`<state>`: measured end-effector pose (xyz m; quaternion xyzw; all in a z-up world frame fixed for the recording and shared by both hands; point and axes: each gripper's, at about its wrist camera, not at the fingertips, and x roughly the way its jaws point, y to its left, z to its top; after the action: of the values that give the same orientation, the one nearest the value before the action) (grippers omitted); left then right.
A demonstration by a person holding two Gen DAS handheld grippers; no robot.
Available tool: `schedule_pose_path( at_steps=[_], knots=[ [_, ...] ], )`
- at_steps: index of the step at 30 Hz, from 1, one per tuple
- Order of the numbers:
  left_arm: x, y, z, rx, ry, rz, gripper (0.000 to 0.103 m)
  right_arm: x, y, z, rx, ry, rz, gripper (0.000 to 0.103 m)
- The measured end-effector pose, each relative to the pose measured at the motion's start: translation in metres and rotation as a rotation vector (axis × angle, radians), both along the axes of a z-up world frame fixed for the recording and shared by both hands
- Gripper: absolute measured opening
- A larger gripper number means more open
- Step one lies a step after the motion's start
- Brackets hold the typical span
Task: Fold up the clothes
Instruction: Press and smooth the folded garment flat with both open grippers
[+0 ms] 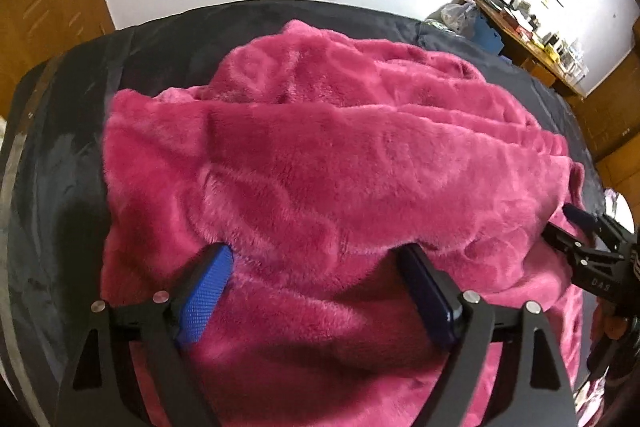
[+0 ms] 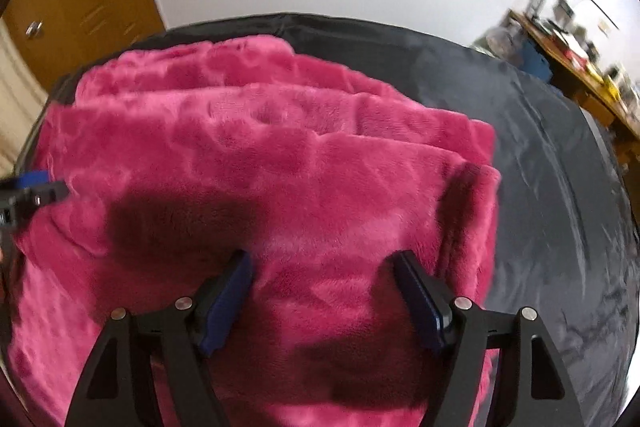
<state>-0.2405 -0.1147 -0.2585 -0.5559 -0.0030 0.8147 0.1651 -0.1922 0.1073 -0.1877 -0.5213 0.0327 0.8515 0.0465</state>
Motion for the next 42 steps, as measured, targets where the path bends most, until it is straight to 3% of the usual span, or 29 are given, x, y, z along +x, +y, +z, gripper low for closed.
schedule_pose_path(
  at_steps=[6, 13, 20, 26, 33, 42],
  knots=[
    [0.028, -0.013, 0.028, 0.059, 0.055, -0.03, 0.089, 0.028, -0.024, 0.028, -0.082, 0.071, 0.049, 0.077],
    [0.038, 0.0, -0.012, -0.021, 0.013, -0.076, 0.09, 0.03, -0.036, -0.017, -0.026, -0.043, 0.087, 0.079],
    [0.032, 0.007, -0.024, -0.035, 0.023, -0.074, 0.096, 0.032, -0.044, -0.022, 0.058, -0.036, 0.142, 0.085],
    [0.045, -0.009, -0.001, -0.02, 0.039, -0.033, 0.096, 0.054, -0.03, 0.005, 0.033, 0.014, 0.072, 0.085],
    [0.055, -0.018, -0.018, -0.078, 0.022, -0.014, 0.096, 0.055, 0.0, -0.019, 0.03, -0.077, 0.061, 0.085],
    [0.058, 0.005, -0.034, -0.179, 0.044, -0.059, 0.101, 0.058, -0.006, -0.023, 0.077, -0.065, 0.092, 0.091]
  ],
)
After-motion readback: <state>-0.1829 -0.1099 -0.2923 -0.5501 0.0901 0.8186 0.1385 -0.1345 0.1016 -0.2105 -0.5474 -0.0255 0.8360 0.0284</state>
